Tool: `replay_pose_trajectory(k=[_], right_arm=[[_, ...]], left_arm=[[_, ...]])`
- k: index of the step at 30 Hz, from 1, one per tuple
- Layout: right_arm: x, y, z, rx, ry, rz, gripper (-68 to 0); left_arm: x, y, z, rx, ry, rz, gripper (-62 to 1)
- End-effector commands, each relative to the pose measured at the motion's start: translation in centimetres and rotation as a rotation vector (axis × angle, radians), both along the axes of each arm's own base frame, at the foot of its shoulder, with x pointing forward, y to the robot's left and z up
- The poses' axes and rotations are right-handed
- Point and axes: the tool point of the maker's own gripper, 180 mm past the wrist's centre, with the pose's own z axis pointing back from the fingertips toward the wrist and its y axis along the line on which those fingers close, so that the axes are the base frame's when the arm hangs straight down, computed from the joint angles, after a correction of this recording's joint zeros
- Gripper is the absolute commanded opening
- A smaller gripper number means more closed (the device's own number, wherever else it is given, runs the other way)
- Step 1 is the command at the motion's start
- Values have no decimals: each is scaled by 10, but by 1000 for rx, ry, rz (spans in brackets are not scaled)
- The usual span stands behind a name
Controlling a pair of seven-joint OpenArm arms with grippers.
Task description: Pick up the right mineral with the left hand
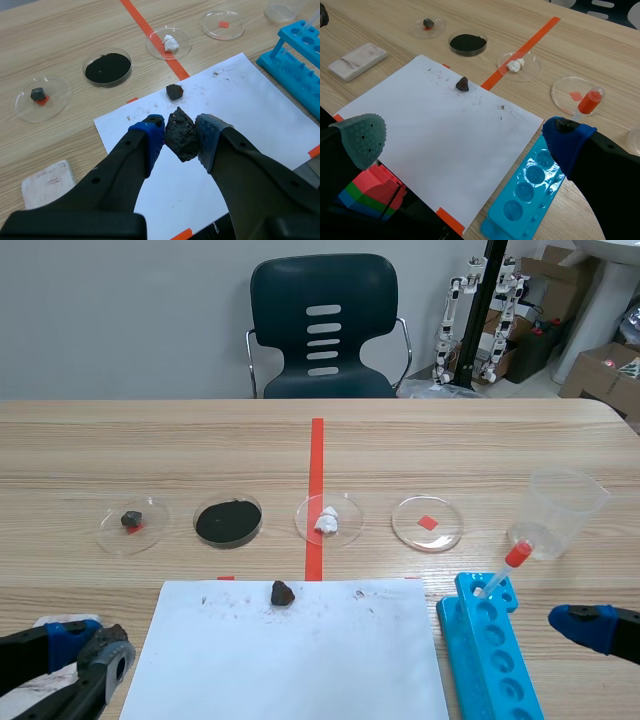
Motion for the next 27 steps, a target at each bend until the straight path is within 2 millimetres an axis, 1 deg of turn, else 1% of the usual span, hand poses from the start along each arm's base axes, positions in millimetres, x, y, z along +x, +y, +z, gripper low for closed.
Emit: replay_pose_trajectory(k=[1,27], right_arm=[[4,3,11,25,-33,0,4],[4,3,11,25,-33,0,4]], left_arm=[[3,-2,8,-21,-28,4,-493],[3,-2,8,-21,-28,4,-493]])
